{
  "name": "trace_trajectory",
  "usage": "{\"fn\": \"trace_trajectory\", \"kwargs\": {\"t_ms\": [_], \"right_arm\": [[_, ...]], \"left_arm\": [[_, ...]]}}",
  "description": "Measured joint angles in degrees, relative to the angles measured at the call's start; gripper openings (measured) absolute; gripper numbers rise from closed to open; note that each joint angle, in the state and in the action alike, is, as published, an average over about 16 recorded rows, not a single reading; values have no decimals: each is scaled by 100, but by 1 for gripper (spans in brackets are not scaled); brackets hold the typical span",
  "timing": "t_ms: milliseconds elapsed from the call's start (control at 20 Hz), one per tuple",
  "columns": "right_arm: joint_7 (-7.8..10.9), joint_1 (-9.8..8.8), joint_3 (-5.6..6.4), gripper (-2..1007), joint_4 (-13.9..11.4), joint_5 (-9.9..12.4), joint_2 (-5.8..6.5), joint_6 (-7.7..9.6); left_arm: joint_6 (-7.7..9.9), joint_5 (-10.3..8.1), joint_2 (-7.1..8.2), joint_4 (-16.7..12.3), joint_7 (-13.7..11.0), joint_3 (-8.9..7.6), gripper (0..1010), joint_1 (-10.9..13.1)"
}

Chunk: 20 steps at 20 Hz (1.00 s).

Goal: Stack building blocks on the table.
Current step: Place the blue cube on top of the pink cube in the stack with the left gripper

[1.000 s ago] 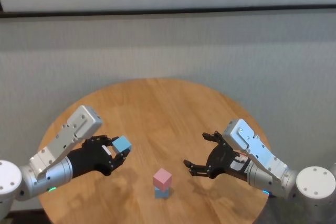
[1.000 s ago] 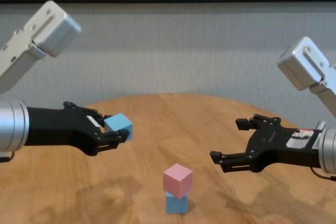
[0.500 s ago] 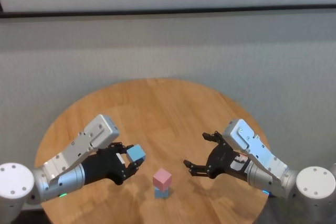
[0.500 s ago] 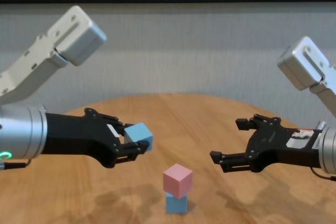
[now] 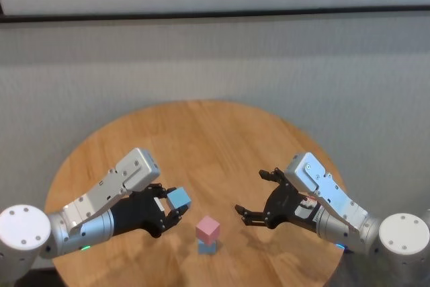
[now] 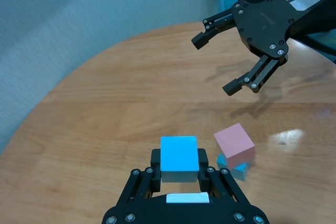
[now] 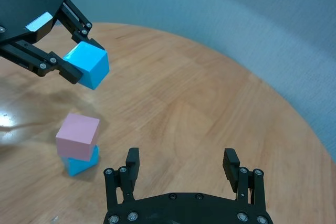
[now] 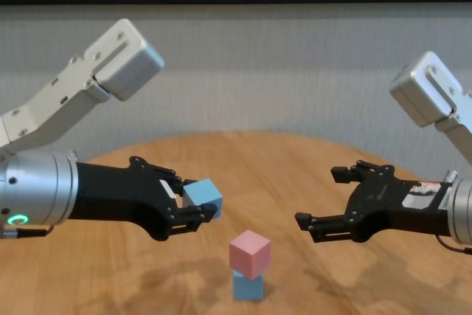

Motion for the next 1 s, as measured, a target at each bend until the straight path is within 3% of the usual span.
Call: {"fn": "trace_trajectory", "kwargs": {"t_ms": [1000], "right_arm": [[0, 0, 0, 1001, 0, 0, 0, 0]], "left_arm": [[291, 34, 146, -336, -414, 478, 397, -271]]}}
